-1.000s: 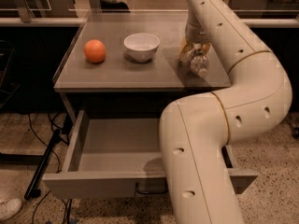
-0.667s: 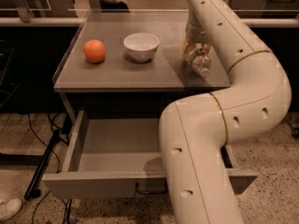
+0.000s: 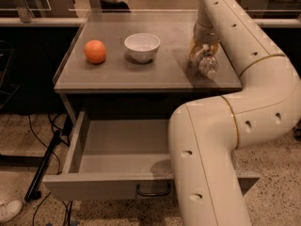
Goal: Place water bottle into top drawer
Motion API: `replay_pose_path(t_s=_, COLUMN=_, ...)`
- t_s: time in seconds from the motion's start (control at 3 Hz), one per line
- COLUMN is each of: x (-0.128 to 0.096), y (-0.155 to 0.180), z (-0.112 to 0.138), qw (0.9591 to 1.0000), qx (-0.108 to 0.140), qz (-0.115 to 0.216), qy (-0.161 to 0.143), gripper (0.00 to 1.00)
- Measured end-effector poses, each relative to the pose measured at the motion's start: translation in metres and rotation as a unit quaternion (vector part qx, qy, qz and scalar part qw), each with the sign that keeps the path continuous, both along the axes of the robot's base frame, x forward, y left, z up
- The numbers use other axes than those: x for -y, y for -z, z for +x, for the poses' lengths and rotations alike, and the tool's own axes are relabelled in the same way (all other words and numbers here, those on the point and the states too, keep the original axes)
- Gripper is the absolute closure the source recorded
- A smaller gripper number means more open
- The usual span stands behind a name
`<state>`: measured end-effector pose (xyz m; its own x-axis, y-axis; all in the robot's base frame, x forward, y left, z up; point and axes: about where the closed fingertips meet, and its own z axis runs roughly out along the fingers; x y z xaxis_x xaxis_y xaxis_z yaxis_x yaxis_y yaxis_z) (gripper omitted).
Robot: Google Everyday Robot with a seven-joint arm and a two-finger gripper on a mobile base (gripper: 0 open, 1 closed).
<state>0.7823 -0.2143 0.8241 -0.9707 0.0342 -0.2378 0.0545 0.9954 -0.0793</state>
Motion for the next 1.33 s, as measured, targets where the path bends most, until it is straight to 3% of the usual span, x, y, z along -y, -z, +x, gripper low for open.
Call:
replay_pose_path(t_s=0.67, x=-0.006, y=-0.017, z=-0.002, qw=0.9994, qx=0.016, qz=0.026, qy=-0.015, gripper=1.00)
replay_pose_path(t_s=1.0, x=0.001, y=-0.052, z=-0.016, qw=0.9987, qx=0.030, qz=0.031, qy=-0.028, gripper=1.00)
replay_pose_path(t_s=1.33, x=0.001, y=-0.052, z=-0.016, qw=0.9987, qx=0.030, qz=0.031, qy=-0.028, gripper=1.00)
